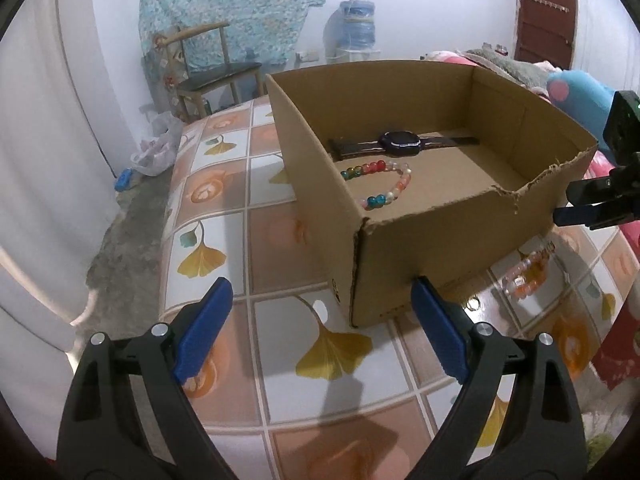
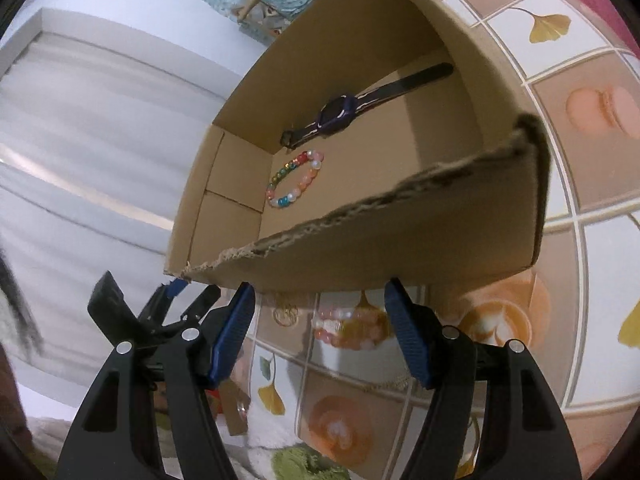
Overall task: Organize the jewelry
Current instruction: 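Withdraw the left tool from the box toward the remaining jewelry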
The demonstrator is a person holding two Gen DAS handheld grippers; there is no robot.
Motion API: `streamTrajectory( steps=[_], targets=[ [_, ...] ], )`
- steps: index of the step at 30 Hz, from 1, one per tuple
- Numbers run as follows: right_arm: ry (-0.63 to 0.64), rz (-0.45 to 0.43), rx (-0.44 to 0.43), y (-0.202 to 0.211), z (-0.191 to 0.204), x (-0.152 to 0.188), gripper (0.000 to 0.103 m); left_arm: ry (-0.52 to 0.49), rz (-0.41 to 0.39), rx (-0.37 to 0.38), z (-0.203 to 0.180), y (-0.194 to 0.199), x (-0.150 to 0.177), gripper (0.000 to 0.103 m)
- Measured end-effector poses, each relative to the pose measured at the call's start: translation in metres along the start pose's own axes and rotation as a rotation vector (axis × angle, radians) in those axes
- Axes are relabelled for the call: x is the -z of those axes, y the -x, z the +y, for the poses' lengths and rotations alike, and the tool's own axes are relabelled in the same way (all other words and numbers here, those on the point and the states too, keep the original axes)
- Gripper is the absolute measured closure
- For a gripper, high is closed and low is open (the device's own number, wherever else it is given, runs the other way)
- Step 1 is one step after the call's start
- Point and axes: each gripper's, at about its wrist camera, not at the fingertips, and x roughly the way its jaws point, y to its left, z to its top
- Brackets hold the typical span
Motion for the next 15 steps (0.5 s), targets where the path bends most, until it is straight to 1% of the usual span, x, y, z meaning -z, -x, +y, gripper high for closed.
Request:
streamTrajectory(
  steps=[3, 7, 8, 10, 11, 13, 14, 15],
  targets=[
    [-0.012, -0.002, 0.002, -0.001, -0.003, -0.006, 0.037, 0.006, -0.003, 0.018, 0.004, -0.007, -0.004, 0.015],
    [-0.003, 0.002, 0.017, -0.004, -0.002, 0.004, 0.037, 0.028, 0.017, 0.039, 0.007, -0.012, -0.004, 0.015],
    [0.015, -0.006, 0.037, 0.002, -0.001, 0.009, 0.037, 0.036, 0.030, 0.038, 0.008, -0.012, -0.002, 0.015],
    [0.056, -0.024, 0.080, 0.013, 0.003, 0.016, 0.037, 0.059, 0.052, 0.078, 0.010, -0.011, 0.003, 0.015],
    [0.077, -0.031, 0.107, 0.018, 0.005, 0.021, 0.037, 0.092, 0.076, 0.140, 0.011, -0.009, 0.009, 0.015],
    [0.114, -0.045, 0.179, 0.033, 0.006, 0.035, 0.037, 0.125, 0.114, 0.201, 0.010, -0.007, 0.019, 0.015],
    [0.125, -0.052, 0.219, 0.040, 0.006, 0.042, 0.037, 0.134, 0.130, 0.216, 0.008, -0.007, 0.024, 0.015],
    [0.137, -0.062, 0.277, 0.048, 0.006, 0.051, 0.037, 0.135, 0.156, 0.220, 0.004, -0.007, 0.031, 0.015]
  ],
)
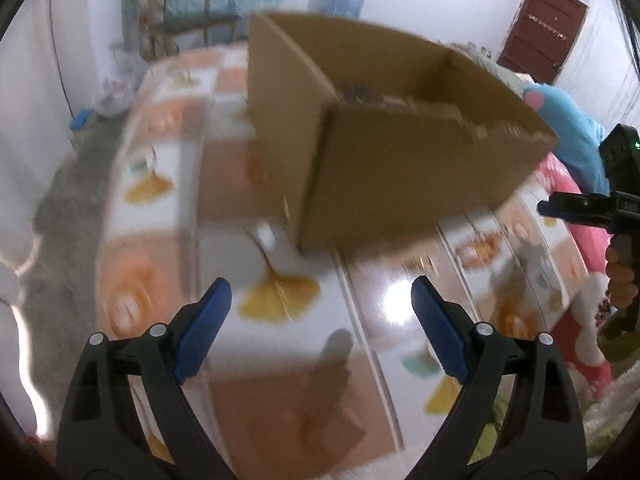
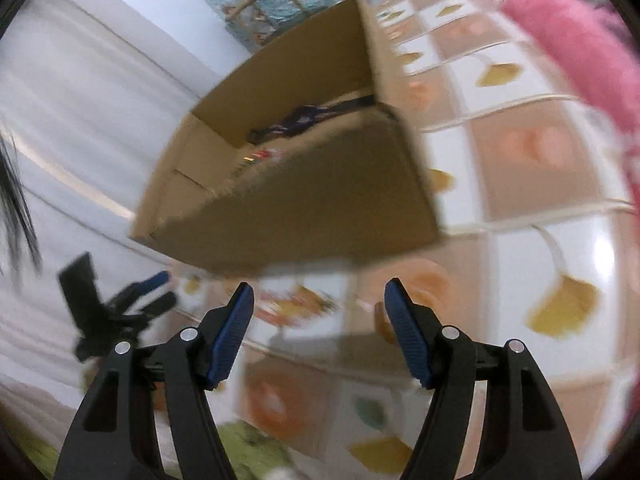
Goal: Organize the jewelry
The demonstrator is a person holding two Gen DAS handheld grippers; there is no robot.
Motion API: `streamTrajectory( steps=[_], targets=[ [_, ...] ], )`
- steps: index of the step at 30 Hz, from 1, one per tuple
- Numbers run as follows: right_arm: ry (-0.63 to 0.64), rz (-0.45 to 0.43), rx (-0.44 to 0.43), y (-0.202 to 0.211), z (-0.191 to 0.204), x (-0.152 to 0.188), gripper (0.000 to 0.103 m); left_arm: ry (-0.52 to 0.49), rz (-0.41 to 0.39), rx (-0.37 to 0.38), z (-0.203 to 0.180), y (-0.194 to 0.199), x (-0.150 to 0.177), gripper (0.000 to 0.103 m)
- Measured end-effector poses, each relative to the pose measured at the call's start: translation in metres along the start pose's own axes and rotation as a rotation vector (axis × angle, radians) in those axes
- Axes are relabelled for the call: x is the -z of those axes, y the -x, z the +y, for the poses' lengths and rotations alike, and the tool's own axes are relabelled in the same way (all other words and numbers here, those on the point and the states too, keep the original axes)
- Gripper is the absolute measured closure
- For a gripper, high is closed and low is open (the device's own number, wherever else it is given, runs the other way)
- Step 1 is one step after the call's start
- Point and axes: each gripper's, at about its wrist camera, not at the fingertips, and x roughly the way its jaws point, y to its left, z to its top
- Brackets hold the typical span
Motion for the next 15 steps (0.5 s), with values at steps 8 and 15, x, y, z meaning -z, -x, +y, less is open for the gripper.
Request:
streamTrajectory(
  steps=[8, 15],
  targets=[
    [0.116, -0.010, 0.274, 0.011, 0.000, 0.048, 0.031, -0.078, 0.074, -0.148, -0.027, -0.024, 0.017, 0.012],
    [0.204, -0.045, 0.368, -0.009, 0.010, 0.063, 0.019, -0.085, 0.039, -0.185, -0.033, -0.024, 0.023, 0.007]
  ],
)
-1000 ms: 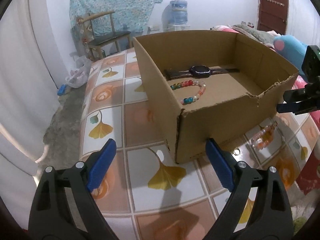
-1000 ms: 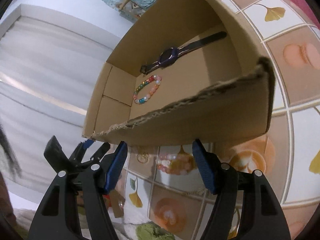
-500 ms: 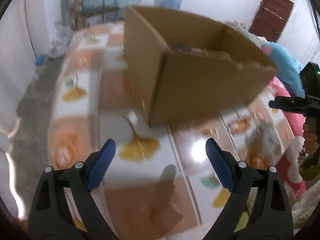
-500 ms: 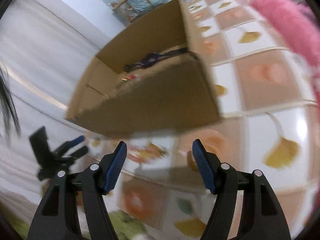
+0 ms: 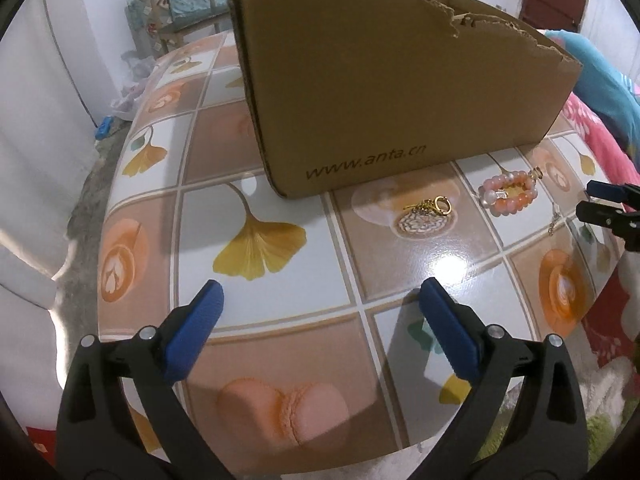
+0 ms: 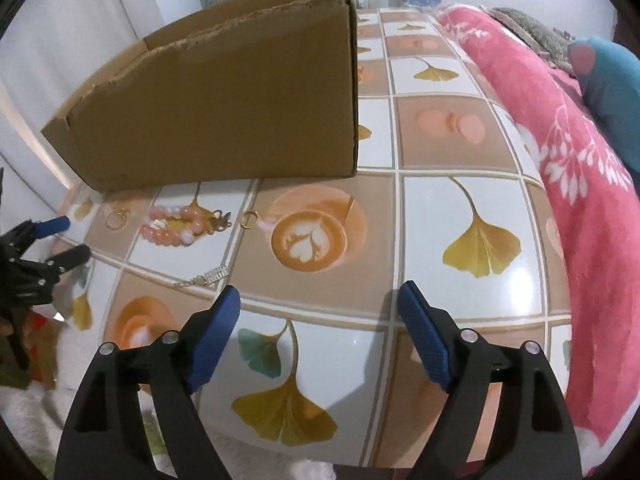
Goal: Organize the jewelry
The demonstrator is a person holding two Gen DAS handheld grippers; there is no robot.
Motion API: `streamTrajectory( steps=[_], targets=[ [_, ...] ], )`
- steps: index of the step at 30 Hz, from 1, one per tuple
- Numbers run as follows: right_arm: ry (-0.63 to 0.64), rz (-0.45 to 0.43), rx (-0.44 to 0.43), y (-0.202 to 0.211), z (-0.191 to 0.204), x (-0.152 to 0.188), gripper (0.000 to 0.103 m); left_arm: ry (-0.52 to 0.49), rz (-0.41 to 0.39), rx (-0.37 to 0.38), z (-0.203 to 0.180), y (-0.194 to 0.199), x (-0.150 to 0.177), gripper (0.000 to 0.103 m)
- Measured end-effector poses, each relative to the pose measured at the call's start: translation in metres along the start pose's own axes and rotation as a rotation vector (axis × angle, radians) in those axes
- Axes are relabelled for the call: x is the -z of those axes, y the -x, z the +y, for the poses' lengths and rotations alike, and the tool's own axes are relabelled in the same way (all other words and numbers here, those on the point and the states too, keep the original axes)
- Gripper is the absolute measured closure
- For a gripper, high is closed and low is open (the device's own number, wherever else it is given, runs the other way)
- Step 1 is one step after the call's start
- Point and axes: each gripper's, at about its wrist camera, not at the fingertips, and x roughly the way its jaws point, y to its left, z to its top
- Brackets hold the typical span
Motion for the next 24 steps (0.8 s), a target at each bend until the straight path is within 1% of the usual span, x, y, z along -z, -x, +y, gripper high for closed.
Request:
streamTrajectory(
  steps=[2, 4, 6, 9, 15, 20, 24],
  targets=[
    [0.022, -0.011, 0.005, -0.002, 0.007, 0.001, 0.017, -0.001, -0.006, -0.014, -0.002, 0.001, 0.002, 0.007],
    [0.023, -0.018, 0.002, -0.001, 0.010, -0.001, 0.017, 0.007, 0.012, -0.023, -0.002, 0.002, 0.001, 0.007],
    [-0.007, -0.029, -0.041, 0.005, 0.008, -0.002, 0.017, 0.019, 0.029, -0.024, -0.002, 0.002, -0.001, 0.007],
    [-0.039, -0.055, -0.098, 0.013, 0.005, -0.001, 0.017, 0.037, 0.033, -0.027, 0.000, 0.001, -0.002, 0.007],
    [-0.018, -0.081, -0.145, 0.019, 0.018, 0.003, 0.018, 0.049, 0.018, -0.025, 0.000, 0.002, 0.000, 0.007],
    [0.030, -0.092, -0.154, 0.017, 0.034, 0.002, 0.022, 0.052, -0.011, -0.029, -0.002, 0.007, 0.008, 0.007],
    [0.058, -0.093, -0.164, 0.010, 0.045, -0.002, 0.027, 0.051, -0.011, -0.029, -0.002, 0.007, 0.008, 0.007]
  ],
)
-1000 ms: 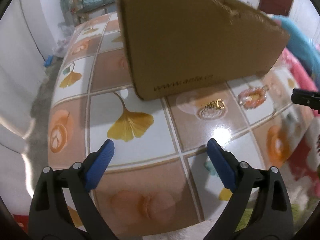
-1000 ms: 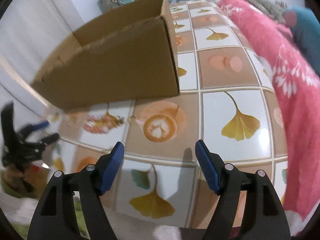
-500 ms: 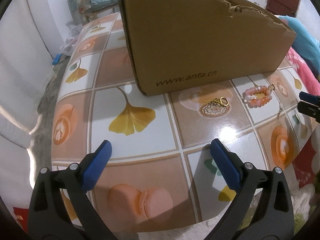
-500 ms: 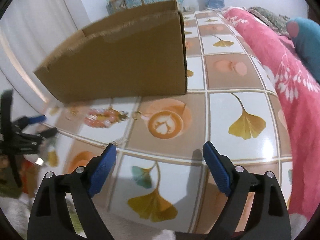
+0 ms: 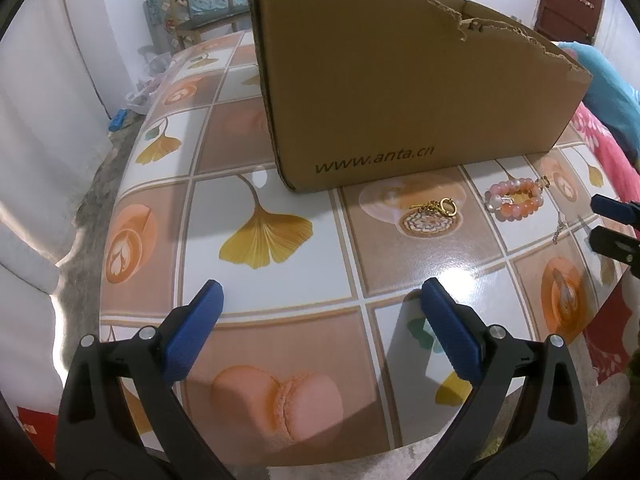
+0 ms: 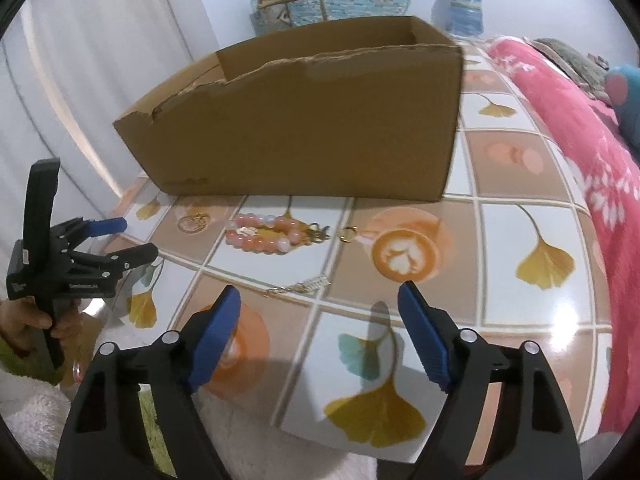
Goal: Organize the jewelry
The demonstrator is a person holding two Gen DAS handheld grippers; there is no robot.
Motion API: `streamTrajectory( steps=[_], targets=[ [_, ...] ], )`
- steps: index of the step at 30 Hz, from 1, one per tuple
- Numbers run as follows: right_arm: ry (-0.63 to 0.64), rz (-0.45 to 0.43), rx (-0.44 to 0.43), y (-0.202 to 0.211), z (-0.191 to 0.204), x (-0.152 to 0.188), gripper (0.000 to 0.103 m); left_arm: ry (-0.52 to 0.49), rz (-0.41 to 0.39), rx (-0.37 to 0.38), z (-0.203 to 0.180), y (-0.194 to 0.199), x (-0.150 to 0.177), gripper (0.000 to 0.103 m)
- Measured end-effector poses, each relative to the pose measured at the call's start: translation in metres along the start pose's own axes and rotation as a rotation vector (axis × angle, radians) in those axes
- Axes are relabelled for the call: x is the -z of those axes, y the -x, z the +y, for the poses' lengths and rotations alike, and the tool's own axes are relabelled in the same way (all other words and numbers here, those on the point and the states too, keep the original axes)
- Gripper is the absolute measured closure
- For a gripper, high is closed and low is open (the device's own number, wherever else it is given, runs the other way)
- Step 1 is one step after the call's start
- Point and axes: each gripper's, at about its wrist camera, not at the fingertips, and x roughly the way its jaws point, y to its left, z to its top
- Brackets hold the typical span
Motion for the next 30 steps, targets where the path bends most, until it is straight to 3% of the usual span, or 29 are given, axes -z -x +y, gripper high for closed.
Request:
streamTrajectory(
  steps=[3, 8, 9, 10, 12, 14, 17, 23, 30],
  targets=[
    [-0.015, 0.003, -0.022, -0.005, 0.000, -0.003, 0.031, -0.023, -0.035, -0.008, -0.003, 0.005, 0.001, 0.007],
    [-0.037, -0.011, -0.070, -0.007, 0.001, -0.010, 0.040, -0.100, -0.161, 0.060, -0.024, 0.023, -0.002, 0.010],
    [-0.033, -0.019, -0.079, -0.008, 0.004, -0.013, 0.042, -0.131, -0.181, 0.067, -0.030, 0.025, -0.003, 0.013],
    [-0.029, -0.024, -0.086, -0.008, 0.005, -0.015, 0.044, -0.160, -0.187, 0.067, -0.035, 0.024, -0.005, 0.025],
    [-0.020, -0.033, -0.106, -0.009, 0.010, -0.019, 0.049, -0.196, -0.174, 0.055, -0.042, 0.019, -0.010, 0.037],
    [-0.011, -0.035, -0.121, -0.011, 0.014, -0.022, 0.056, -0.206, -0.162, 0.080, -0.042, 0.013, -0.014, 0.055],
    [-0.004, -0.033, -0.144, -0.015, 0.018, -0.026, 0.062, -0.221, -0.159, 0.124, -0.043, 0.009, -0.019, 0.071],
    [-0.007, -0.012, -0.165, -0.026, 0.022, -0.034, 0.063, -0.263, -0.163, 0.234, -0.054, 0.007, -0.025, 0.082],
    [-0.018, 0.001, -0.169, -0.027, 0.016, -0.037, 0.063, -0.314, -0.110, 0.238, -0.062, -0.011, -0.028, 0.089]
  ],
)
